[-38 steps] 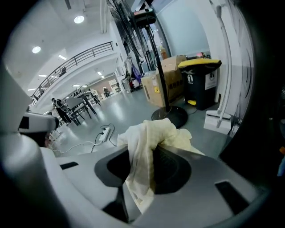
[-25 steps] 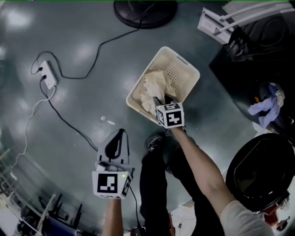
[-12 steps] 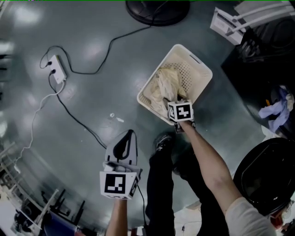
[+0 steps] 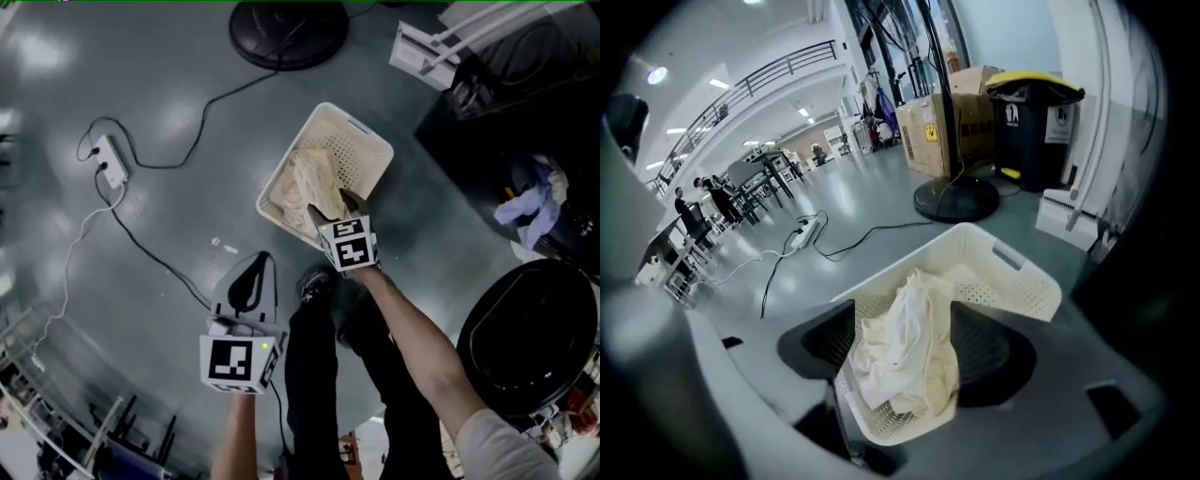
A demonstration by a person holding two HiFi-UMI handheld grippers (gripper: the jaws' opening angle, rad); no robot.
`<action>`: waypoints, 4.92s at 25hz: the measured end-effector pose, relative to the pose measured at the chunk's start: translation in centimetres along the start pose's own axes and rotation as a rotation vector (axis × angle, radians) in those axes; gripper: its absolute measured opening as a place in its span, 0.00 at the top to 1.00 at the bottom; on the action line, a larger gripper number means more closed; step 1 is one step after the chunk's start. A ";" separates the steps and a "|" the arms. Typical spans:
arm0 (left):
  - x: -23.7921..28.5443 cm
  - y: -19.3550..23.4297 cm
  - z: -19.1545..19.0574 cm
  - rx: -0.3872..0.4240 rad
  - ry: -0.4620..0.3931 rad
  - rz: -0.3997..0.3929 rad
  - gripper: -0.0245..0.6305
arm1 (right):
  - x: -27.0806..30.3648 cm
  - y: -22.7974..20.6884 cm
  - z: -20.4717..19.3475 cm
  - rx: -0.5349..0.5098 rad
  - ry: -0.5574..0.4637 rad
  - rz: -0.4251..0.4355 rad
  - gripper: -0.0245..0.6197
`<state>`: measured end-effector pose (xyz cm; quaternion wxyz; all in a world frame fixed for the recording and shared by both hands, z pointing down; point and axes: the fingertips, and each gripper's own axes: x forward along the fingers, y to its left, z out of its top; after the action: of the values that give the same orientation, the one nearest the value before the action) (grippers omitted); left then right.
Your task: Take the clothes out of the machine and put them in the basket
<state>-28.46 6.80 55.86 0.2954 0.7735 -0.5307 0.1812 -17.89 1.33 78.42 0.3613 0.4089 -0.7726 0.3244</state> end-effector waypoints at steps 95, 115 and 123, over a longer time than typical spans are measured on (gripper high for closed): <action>15.0 -34.8 4.4 0.400 0.133 -0.504 0.93 | -33.8 -53.4 -10.5 0.539 -0.135 -0.782 0.82; 7.0 -38.5 8.6 0.397 0.111 -0.575 0.93 | -44.2 -37.8 -6.8 0.527 -0.357 -0.632 0.83; 4.9 -38.9 10.1 0.370 0.104 -0.570 0.93 | -50.6 -33.3 -4.5 0.496 -0.443 -0.632 0.83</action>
<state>9.16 6.94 40.78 0.2153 0.9209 -0.2358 0.2236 32.70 9.87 45.99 0.1601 0.7580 -0.5678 0.2781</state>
